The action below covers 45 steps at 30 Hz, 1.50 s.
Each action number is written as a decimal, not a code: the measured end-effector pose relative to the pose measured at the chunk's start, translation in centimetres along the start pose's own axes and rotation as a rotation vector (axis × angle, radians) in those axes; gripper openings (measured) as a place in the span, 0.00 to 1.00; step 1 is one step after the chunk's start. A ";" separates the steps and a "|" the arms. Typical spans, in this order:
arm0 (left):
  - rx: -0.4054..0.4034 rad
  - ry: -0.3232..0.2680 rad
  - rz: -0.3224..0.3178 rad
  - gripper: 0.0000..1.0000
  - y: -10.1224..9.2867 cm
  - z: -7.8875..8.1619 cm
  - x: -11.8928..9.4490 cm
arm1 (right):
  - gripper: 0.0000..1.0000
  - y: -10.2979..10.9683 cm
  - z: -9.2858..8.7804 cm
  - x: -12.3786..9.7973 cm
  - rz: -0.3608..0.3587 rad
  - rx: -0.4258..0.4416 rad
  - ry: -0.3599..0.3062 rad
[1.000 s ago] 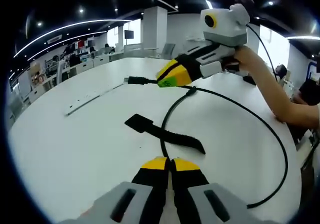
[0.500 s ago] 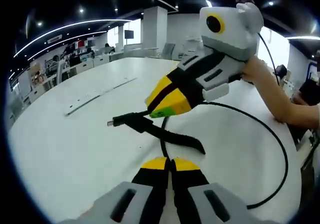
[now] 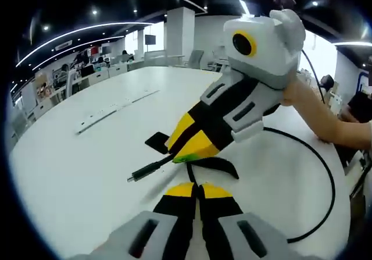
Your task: Find the charging cable on the desk, coil it up and secure with Velcro.
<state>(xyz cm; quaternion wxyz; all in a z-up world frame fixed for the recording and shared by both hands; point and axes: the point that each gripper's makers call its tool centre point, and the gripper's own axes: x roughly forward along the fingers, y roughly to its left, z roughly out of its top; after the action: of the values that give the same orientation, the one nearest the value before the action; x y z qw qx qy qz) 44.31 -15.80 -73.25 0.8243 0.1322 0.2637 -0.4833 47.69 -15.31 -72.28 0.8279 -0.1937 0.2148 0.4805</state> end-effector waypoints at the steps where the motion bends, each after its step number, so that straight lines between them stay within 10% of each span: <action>1: 0.000 0.000 0.000 0.04 0.0 0.0 0.0 | 0.07 0.1 -0.1 0.1 -0.003 -0.001 0.001; 35: -0.003 -0.002 0.001 0.04 0.1 0.0 0.1 | 0.17 1.0 -1.0 1.0 0.000 -0.062 0.024; 45: -0.002 -0.002 0.001 0.04 0.0 -0.1 0.1 | 0.18 -1.4 2.3 -3.1 -0.063 -0.067 -0.075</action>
<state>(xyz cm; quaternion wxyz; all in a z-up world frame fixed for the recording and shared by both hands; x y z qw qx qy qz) 44.33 -15.87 -73.38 0.8249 0.1307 0.2633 -0.4829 47.92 -16.95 -68.59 0.8433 -0.2097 0.1610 0.4680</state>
